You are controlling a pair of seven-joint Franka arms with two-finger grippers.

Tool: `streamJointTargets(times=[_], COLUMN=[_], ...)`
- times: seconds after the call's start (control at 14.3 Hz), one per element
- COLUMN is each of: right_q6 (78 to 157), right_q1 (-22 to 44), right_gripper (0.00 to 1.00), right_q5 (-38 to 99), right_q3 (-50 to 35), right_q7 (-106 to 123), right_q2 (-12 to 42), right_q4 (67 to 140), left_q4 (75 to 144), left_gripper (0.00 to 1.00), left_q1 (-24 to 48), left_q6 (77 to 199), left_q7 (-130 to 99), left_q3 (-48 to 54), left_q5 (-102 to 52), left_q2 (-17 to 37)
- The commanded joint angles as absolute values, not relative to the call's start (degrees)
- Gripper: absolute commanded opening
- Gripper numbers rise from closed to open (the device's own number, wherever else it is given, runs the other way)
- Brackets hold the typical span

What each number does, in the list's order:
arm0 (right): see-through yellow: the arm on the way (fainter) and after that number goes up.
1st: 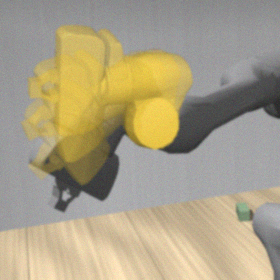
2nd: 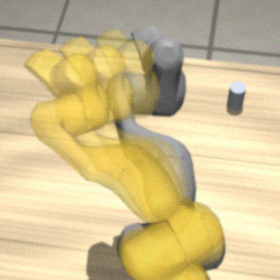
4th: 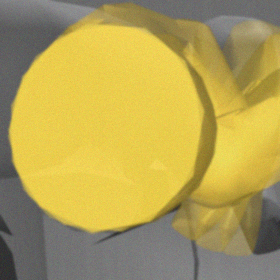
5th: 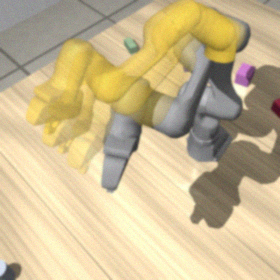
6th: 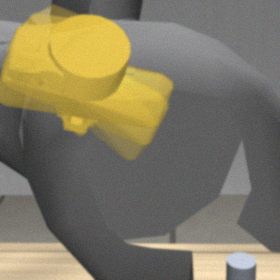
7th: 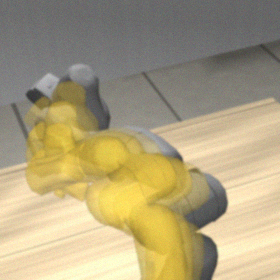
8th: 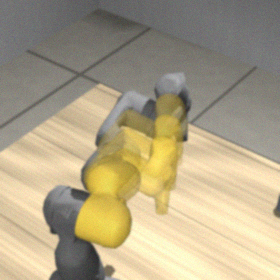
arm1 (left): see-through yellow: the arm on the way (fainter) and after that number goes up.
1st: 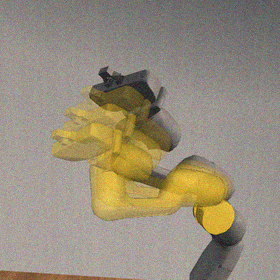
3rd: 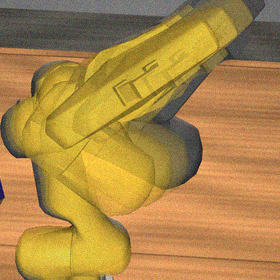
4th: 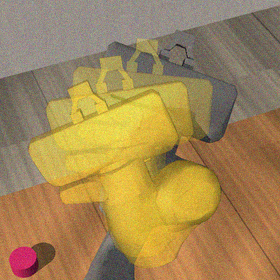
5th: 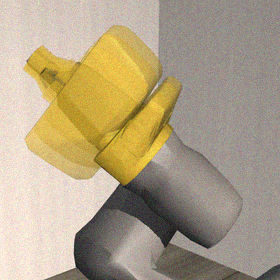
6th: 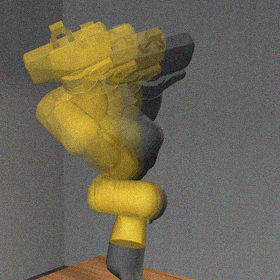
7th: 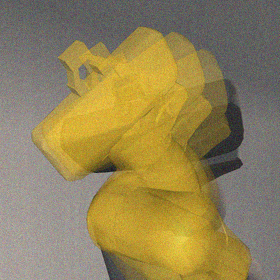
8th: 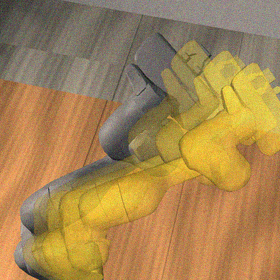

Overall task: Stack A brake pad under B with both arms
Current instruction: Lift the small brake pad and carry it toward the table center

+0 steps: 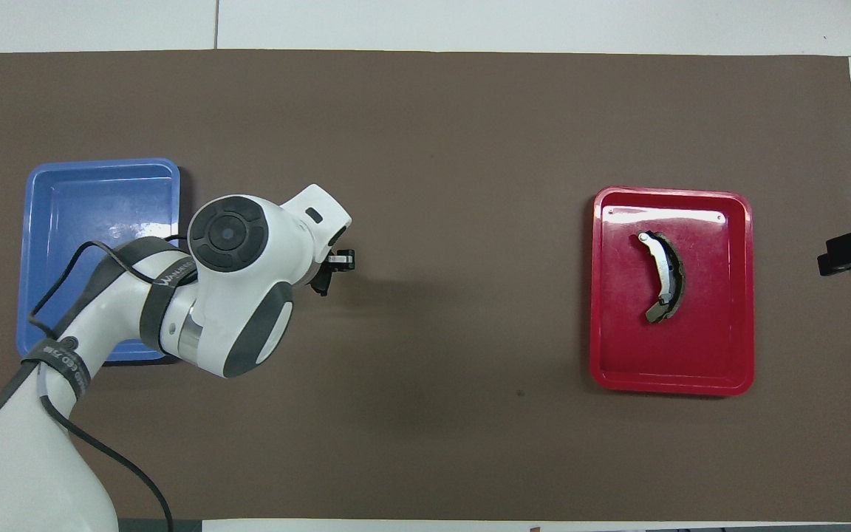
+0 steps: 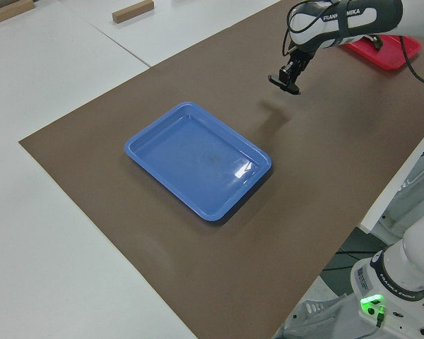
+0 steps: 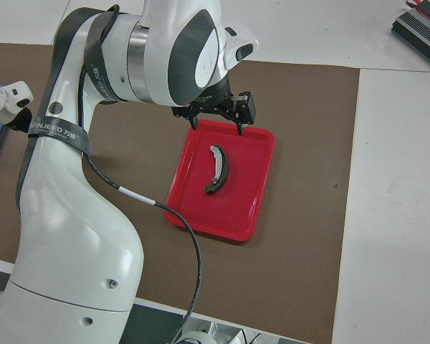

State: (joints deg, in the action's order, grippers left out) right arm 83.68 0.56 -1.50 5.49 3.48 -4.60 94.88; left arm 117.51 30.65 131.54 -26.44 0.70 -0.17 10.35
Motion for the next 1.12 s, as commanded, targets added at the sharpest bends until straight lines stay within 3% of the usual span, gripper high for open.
streamJointTargets(times=[0.0,0.42,0.49,0.7,0.77,1.05], right_q6=[84.3,84.3,84.3,84.3,84.3,84.3], right_q1=[0.0,0.0,0.0,0.0,0.0,0.0], right_gripper=[1.00,1.00,1.00,1.00,1.00,1.00], right_q5=[-1.1,-1.1,-1.1,-1.1,-1.1,-1.1], right_q3=[5.0,5.0,5.0,5.0,5.0,5.0], right_q7=[4.7,4.7,4.7,4.7,4.7,4.7], right_q2=[-5.3,-5.3,-5.3,-5.3,-5.3,-5.3], right_q4=[95.8,95.8,95.8,95.8,95.8,95.8], left_q4=[112.0,111.1,111.2,111.3,111.3,111.4], left_gripper=[0.01,0.07,0.15,0.95,1.00,1.00], left_q1=[35.0,38.7,38.8,38.7,38.7,37.6], left_q6=[132.3,136.8,136.8,136.7,136.5,133.7], left_q7=[-29.9,-31.0,-31.0,-30.9,-30.9,-30.4], left_q3=[-0.5,-0.4,-0.4,-0.4,-0.4,-1.1], left_q5=[-0.6,-0.5,-0.5,-0.6,-0.6,-0.6], left_q2=[15.8,20.8,20.8,20.8,20.7,18.0])
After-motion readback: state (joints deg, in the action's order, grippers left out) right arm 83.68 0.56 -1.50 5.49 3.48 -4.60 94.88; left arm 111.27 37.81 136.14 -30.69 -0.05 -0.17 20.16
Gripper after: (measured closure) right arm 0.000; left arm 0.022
